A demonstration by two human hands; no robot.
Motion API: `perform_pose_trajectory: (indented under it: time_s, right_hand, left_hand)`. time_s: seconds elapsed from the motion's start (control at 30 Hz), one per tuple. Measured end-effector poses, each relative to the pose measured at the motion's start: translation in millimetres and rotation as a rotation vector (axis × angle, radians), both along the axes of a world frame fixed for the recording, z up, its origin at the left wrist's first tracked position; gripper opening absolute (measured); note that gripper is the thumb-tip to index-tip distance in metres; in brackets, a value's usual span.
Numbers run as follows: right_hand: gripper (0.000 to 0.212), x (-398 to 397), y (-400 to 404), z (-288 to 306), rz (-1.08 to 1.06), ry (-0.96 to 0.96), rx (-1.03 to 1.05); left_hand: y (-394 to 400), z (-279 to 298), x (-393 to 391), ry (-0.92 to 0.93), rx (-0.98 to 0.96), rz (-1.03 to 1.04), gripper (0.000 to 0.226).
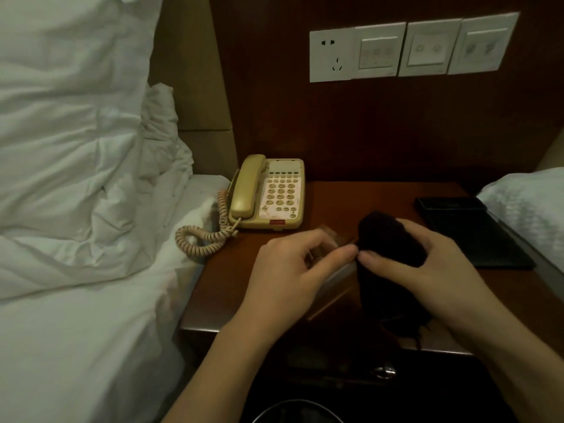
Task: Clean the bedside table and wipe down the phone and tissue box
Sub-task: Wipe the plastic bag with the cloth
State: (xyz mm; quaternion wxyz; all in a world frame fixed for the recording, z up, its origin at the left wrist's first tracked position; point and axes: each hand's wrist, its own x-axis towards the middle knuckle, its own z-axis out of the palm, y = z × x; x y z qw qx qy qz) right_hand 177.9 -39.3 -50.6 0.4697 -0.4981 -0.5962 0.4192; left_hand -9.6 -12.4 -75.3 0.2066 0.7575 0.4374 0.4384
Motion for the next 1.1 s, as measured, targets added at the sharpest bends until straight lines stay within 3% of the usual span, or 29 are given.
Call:
perform_pose_trajectory:
  time_s: [0.07, 0.17, 0.3, 0.47, 0.6, 0.8, 0.93, 1.1]
  right_hand:
    - [0.037, -4, 0, -7, -0.075, 0.048, 0.025]
    - [0.031, -12, 1, -19, -0.229, 0.260, 0.030]
    - [0.020, -17, 2, -27, -0.350, 0.489, -0.030]
    - [0.023, -28, -5, -31, -0.386, 0.445, 0.009]
    - [0.026, -42, -11, -39, -0.408, 0.409, 0.023]
    - [0.028, -47, -13, -39, -0.303, 0.298, 0.016]
    - [0.033, -35, -6, -28, -0.209, 0.218, 0.070]
    - [0.019, -9, 6, -16, 0.111, 0.248, 0.018]
  left_hand:
    - [-2, 1, 4, -0.045, -0.027, 0.067, 0.035]
    - [-10, -3, 11, -0.311, -0.176, 0.157, 0.030]
    - [-25, -14, 23, -0.529, -0.421, 0.359, 0.070]
    - [-28, -11, 31, -0.732, -0.477, 0.484, 0.078]
    - [-30, -17, 35, -1.082, -0.710, 0.338, 0.083]
    - [-25, -19, 33, -1.002, -0.407, 0.300, 0.065]
    - [-21, -16, 28, -0.957, -0.396, 0.222, 0.062]
    - [-15, -11, 22, -0.940, -0.438, 0.089, 0.066]
